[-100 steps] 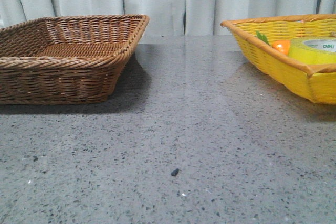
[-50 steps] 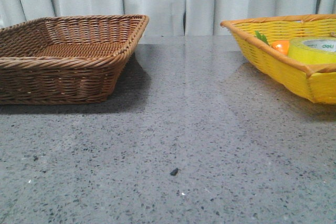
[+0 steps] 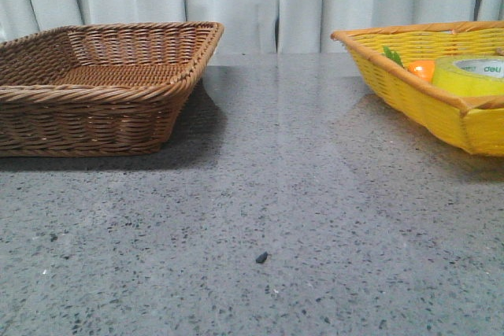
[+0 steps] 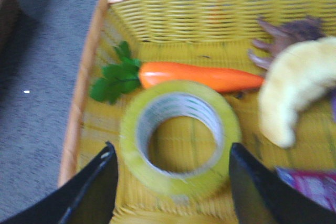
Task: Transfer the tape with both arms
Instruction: 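Reach the right gripper into the yellow basket and grasp the yellow tape roll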
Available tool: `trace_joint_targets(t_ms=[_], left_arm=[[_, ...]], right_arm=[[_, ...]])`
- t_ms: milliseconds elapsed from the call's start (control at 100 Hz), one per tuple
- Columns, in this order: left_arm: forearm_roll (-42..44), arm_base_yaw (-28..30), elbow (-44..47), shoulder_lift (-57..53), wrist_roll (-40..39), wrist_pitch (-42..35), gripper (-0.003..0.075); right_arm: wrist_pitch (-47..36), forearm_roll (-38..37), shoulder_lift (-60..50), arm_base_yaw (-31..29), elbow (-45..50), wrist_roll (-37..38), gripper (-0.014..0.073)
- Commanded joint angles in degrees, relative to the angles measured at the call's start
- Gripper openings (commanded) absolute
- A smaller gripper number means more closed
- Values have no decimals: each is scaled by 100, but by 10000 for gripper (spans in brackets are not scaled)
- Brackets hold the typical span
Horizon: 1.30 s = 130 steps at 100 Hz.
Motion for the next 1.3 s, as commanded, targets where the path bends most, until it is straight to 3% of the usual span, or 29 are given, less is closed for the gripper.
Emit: trace_joint_targets(t_ms=[0,160,370,790,840,1120,1290], left_arm=[[10,14,-216,88,-5,-453,-21],[10,14,-216,88,-5,-455,-21],[10,14,-216,88,-5,-465,-21],[10,14,-216,88,-5,-465,-21],[0,14,-216,88,-5,-465,-21],[-12,14,-216,88,-5,-465,-21],[-12,14,-216,88,-5,-465,-21]], right_arm=[[-692,96,423,225,-345,-77,402],[-999,111,1125,408,-358,-77,402],[-382,99,1804,495,-520,-77,402],[-10,99,2464,495,-819,-77,393],[-10,99,2494,495,-819,-77,358],[76,99,2493,495,-819,-77,-40],[212,99,2472,495,-923,-77,-74]])
